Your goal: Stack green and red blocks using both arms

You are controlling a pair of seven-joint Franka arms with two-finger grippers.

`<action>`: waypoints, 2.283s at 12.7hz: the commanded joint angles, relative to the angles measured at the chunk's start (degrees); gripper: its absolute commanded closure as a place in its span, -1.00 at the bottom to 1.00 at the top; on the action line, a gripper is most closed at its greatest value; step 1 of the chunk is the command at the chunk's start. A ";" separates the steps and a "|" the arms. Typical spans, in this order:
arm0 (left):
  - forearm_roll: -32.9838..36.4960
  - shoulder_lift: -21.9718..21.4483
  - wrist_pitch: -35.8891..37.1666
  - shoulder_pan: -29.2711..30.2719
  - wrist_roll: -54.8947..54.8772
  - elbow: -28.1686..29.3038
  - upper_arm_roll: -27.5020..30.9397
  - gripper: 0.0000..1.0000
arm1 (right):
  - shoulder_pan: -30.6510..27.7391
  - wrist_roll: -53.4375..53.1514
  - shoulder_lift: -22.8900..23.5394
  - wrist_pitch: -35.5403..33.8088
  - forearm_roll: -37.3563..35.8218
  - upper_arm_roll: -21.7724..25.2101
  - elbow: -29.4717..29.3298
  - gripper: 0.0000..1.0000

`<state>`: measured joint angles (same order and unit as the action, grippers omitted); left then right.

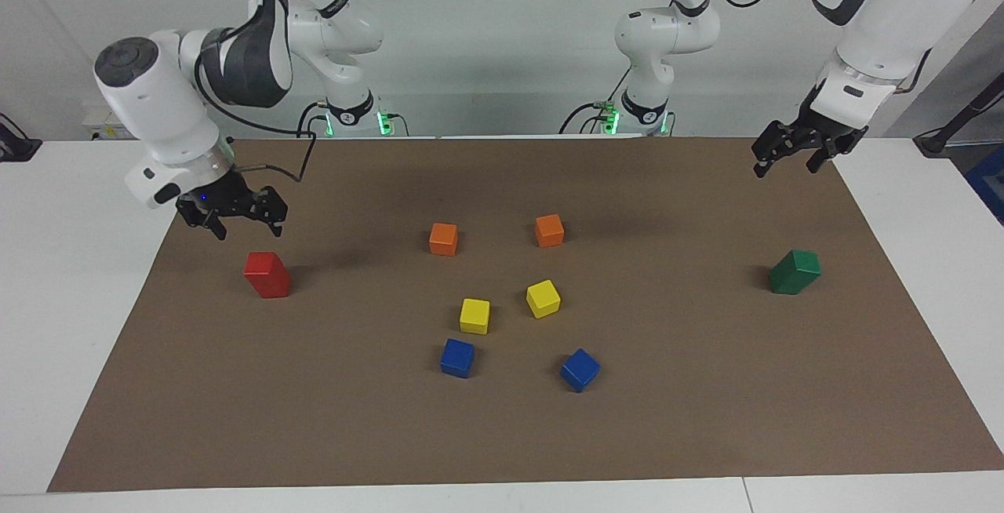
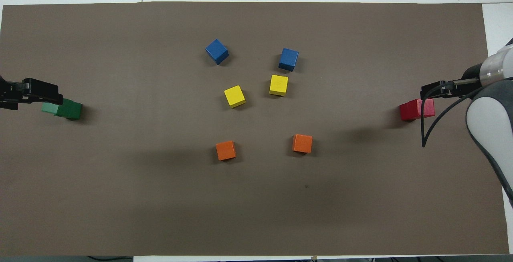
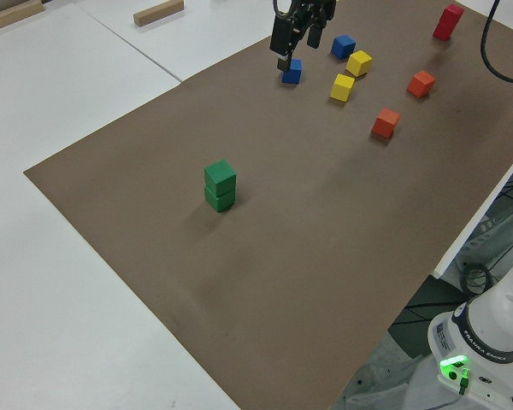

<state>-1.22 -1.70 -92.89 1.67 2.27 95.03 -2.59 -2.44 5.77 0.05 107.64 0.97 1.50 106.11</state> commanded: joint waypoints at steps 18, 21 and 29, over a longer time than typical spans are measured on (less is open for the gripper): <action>2.45 -1.28 0.87 -0.79 -1.92 1.03 0.75 -1.00 | 3.49 -2.96 -2.07 -22.03 -0.45 3.86 -13.04 -1.00; 2.28 -1.20 0.87 -1.05 -1.83 0.85 0.75 -1.00 | 3.41 -2.87 -2.07 -21.69 -0.53 3.95 -13.04 -1.00; 2.10 -1.28 0.78 -0.79 -1.92 0.85 0.75 -1.00 | 3.23 -3.92 -1.99 -19.76 -2.37 3.86 -13.04 -1.00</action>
<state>0.36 -1.78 -92.26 1.67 0.99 95.16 -2.56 0.51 3.34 -2.83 87.40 0.31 5.15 94.53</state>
